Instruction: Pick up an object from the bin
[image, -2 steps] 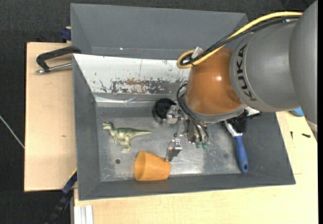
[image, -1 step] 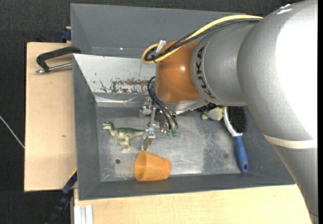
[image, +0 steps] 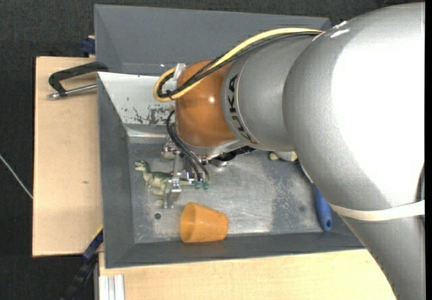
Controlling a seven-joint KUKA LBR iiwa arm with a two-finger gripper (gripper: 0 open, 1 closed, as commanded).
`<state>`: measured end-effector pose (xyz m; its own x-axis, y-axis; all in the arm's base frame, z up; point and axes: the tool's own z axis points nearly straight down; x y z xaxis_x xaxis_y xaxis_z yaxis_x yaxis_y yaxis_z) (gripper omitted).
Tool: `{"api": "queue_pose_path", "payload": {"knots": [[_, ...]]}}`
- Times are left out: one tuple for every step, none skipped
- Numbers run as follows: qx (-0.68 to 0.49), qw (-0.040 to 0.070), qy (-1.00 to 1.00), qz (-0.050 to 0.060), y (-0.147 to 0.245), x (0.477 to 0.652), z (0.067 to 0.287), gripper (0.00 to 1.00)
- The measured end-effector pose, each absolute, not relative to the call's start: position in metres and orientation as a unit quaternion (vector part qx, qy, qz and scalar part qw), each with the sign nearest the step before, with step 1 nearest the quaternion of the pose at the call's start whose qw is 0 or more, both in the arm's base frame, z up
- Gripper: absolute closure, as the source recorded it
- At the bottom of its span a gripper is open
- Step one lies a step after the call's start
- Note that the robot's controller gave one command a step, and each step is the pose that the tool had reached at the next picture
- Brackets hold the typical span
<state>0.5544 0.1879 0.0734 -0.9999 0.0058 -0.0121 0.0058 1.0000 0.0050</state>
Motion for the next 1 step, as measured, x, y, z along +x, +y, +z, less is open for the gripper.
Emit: {"api": "queue_pose_path", "payload": {"knots": [[0.005, 0.007, 1.000, 0.002, 0.1856, 0.5554, 0.0737, 1.00]]}}
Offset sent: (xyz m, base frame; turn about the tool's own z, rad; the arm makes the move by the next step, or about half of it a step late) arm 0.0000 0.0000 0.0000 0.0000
